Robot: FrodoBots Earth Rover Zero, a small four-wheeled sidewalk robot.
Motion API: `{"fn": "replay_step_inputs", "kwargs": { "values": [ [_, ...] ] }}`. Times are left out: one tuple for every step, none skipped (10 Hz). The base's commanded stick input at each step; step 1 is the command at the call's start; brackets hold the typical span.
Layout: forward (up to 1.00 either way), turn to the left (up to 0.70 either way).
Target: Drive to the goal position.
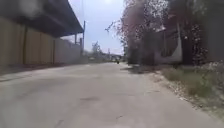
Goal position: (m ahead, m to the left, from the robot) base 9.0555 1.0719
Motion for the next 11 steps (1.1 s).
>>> {"fn": "replay_step_inputs", "kwargs": {
  "values": [
    [0.7,-0.07],
    [0.7,-0.22],
    [0.7,-0.31],
    [0.7,-0.35],
    [0.7,-0.35],
    [0.7,-0.2],
    [0.7,0.0],
    [0.7,0.0],
    [0.7,0.0],
    [0.7,0.0],
    [0.7,0.0]
  ]
}}
